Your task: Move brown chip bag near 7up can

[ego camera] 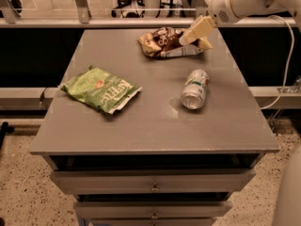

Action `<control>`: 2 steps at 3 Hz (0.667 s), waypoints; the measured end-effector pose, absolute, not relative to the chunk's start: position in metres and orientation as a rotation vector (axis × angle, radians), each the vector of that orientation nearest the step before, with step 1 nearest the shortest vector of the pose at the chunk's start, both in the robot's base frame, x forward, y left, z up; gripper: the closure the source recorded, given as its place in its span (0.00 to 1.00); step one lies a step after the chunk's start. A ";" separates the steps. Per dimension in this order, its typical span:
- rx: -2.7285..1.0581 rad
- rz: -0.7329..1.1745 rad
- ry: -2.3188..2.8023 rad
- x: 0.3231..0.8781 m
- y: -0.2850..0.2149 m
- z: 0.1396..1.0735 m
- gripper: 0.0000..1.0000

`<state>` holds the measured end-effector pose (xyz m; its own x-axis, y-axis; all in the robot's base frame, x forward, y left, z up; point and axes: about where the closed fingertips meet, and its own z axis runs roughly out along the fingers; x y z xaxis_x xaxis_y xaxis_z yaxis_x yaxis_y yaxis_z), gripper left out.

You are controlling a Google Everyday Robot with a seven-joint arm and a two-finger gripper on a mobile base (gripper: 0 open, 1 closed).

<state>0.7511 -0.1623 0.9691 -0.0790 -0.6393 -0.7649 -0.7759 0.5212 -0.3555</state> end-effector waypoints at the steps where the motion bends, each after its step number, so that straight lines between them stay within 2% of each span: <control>1: -1.154 0.147 1.817 0.783 -0.169 0.953 0.00; 2: -1.132 0.120 1.880 0.805 -0.181 0.927 0.00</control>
Offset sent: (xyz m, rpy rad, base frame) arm 0.0743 -0.0361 -0.0517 -0.0481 0.0521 -0.1341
